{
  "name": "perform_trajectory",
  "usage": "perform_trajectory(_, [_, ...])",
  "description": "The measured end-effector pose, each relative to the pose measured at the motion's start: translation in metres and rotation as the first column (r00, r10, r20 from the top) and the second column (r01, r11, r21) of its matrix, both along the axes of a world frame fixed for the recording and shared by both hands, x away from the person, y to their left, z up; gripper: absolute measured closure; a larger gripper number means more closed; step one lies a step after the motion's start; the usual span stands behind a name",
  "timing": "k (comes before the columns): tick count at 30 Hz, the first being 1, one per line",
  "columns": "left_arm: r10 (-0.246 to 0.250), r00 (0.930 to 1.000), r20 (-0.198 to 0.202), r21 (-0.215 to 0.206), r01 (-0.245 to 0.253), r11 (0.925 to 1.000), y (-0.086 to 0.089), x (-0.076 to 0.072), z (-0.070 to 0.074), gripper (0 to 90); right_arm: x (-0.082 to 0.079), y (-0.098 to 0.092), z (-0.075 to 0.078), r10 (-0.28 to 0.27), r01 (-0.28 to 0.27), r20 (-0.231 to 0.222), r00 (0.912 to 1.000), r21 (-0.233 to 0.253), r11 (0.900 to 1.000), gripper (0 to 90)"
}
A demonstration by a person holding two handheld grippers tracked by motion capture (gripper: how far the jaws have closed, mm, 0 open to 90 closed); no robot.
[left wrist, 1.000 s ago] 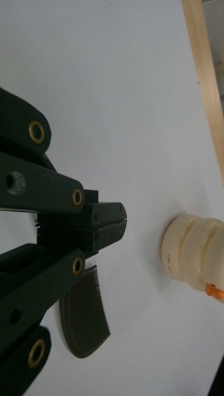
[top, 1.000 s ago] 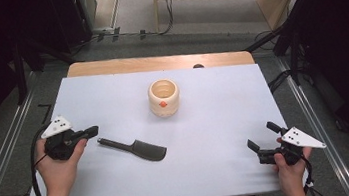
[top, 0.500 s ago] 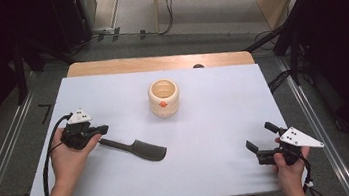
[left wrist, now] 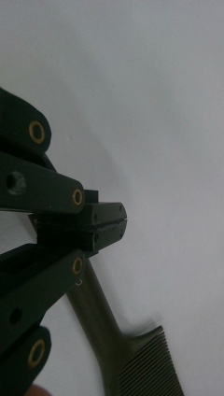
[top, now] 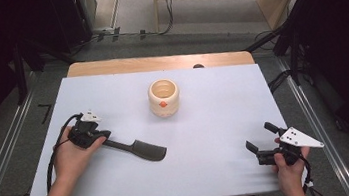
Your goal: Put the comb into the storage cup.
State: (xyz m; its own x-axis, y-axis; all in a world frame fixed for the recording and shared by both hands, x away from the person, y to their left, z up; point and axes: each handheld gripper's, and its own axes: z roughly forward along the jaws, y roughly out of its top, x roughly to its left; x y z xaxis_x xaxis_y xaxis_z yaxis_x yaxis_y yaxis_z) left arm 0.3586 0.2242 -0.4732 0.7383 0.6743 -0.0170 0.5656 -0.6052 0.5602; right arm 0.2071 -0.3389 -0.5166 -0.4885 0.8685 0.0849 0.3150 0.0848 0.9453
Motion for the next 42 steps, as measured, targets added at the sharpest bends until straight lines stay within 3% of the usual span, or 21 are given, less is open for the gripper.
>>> perform_trajectory(9, [-0.031, 0.9993, -0.023, 0.023, 0.031, 0.9993, -0.003, -0.005, -0.002, 90.0, 0.000, 0.000, 0.000, -0.001, 0.001, -0.004, 1.0000, 0.001, 1.000, 0.0])
perform_trajectory(17, [-0.043, 0.9985, -0.034, 0.017, 0.044, 0.9989, -0.001, -0.012, -0.004, 90.0, -0.001, -0.002, 0.000, 0.002, -0.002, 0.004, 1.0000, 0.013, 1.000, 0.0])
perform_trajectory(37, [-0.117, 0.9904, -0.073, 0.025, 0.119, 0.9926, 0.001, -0.045, -0.007, 90.0, 0.000, 0.000, 0.000, 0.000, 0.000, -0.002, 1.0000, -0.008, 1.000, 0.0])
perform_trajectory(39, [-0.114, 0.9900, -0.082, 0.008, 0.115, 0.9933, 0.002, -0.044, -0.006, 89.0, 0.000, 0.001, 0.000, 0.000, 0.000, -0.002, 1.0000, -0.008, 1.000, 0.0])
perform_trajectory(41, [-0.102, 0.9916, -0.079, -0.027, 0.100, 0.9946, 0.004, -0.042, -0.003, 75.0, 0.000, 0.000, 0.000, 0.000, 0.000, -0.003, 1.0000, -0.008, 1.000, 0.0])
perform_trajectory(42, [-0.090, 0.9931, -0.075, -0.040, 0.087, 0.9954, 0.005, -0.041, -0.002, 75.0, 0.000, 0.000, 0.000, 0.000, 0.000, -0.003, 1.0000, -0.008, 1.000, 0.0])
